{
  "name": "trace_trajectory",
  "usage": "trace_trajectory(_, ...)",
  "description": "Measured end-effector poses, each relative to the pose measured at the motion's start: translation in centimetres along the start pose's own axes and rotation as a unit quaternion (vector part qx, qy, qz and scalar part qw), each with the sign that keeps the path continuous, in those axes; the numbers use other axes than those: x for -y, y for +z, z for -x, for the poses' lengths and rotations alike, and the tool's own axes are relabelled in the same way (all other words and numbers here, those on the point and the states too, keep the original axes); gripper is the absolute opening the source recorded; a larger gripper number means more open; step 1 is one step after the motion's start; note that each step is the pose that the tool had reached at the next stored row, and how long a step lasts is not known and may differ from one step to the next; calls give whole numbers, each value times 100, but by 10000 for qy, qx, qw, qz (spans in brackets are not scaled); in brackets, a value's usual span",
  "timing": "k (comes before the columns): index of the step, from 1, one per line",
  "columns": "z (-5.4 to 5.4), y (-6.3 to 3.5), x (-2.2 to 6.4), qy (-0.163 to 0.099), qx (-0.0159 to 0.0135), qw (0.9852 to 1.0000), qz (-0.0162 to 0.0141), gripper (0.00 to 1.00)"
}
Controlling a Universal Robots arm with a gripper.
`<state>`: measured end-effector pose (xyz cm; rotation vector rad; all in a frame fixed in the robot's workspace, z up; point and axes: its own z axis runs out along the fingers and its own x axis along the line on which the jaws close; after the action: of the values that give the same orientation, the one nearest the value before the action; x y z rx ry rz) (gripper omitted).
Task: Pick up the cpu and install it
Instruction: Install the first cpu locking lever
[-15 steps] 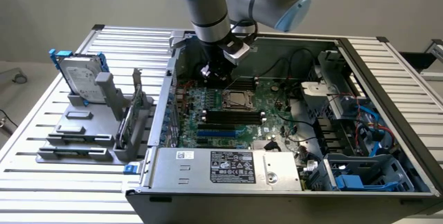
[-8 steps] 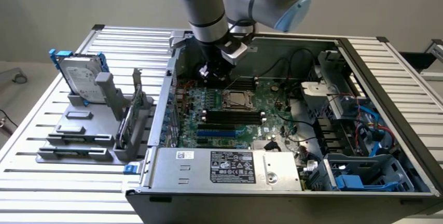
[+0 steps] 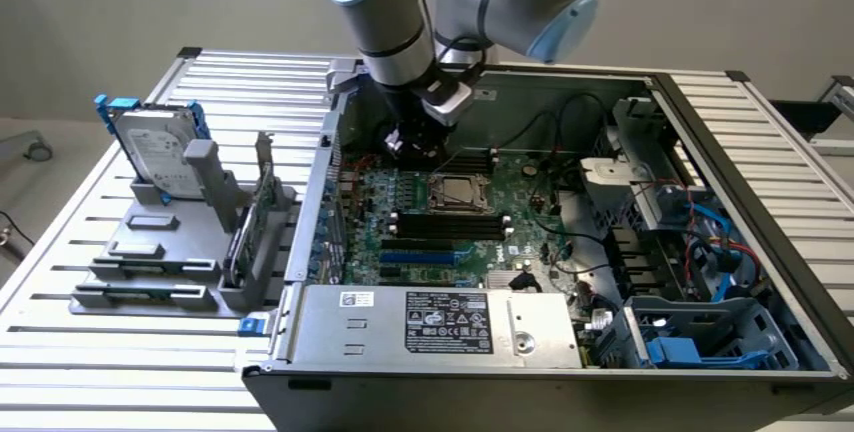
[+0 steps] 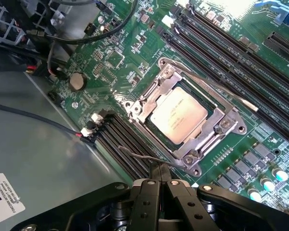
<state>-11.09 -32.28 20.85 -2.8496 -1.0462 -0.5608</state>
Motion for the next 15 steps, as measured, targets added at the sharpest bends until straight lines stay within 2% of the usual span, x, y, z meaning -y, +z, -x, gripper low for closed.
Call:
trace_trajectory(2, 15, 4, 11, -11, -38, 10000, 37, 11)
trace_trajectory(4, 20, 4, 16, -14, -41, 10000, 44, 11)
trace_trajectory(12, -14, 14, 60, -28, -11, 10000, 76, 11)
trace_trajectory(13, -20, 16, 68, -31, -4, 10000, 84, 11)
trace_trajectory(15, -30, 19, 72, -42, 28, 9999, 106, 11)
